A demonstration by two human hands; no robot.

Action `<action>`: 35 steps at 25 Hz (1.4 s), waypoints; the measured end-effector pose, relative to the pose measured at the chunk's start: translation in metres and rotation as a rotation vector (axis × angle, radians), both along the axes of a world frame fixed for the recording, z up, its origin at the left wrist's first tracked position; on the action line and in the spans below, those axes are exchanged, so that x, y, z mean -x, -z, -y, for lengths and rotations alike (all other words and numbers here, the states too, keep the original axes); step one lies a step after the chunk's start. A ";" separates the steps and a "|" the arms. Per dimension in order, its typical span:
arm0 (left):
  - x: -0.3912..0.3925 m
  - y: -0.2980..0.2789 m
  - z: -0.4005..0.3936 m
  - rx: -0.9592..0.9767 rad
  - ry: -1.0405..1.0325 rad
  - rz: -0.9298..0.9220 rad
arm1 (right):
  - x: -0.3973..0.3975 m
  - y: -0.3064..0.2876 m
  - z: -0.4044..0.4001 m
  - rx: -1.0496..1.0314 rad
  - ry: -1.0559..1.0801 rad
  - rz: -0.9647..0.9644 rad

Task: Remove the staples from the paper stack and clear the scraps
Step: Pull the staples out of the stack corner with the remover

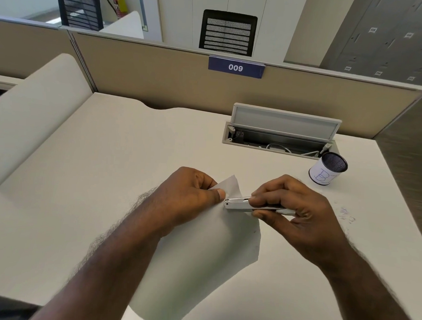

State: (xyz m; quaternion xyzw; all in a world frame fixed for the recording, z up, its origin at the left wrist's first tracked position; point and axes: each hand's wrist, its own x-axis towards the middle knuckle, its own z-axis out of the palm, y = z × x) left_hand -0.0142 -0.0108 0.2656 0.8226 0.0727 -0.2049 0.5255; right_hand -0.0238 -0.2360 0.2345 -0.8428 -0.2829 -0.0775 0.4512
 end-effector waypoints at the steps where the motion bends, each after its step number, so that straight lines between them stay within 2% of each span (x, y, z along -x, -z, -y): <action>1: 0.000 0.000 0.000 0.006 -0.002 -0.006 | -0.001 0.000 0.000 0.004 -0.010 0.007; 5: -0.002 -0.001 -0.004 0.031 -0.046 0.000 | 0.000 -0.004 -0.003 -0.056 -0.043 -0.019; 9: -0.003 -0.002 -0.003 0.076 -0.055 0.020 | -0.007 -0.012 0.006 -0.210 0.224 -0.085; 11: -0.003 -0.003 -0.001 0.081 -0.041 0.032 | -0.007 -0.010 0.004 -0.246 0.285 -0.153; 15: -0.002 -0.005 0.002 0.064 -0.033 0.058 | -0.001 -0.002 -0.007 -0.264 0.317 -0.239; 25: 0.002 -0.006 0.002 0.038 -0.029 0.109 | 0.000 -0.002 -0.012 -0.359 0.359 -0.303; 31: 0.004 -0.005 0.008 -0.031 -0.009 0.158 | 0.007 -0.002 -0.018 -0.360 0.419 -0.241; 35: 0.006 -0.004 0.011 -0.070 -0.018 0.174 | 0.018 0.003 -0.024 -0.318 0.443 -0.107</action>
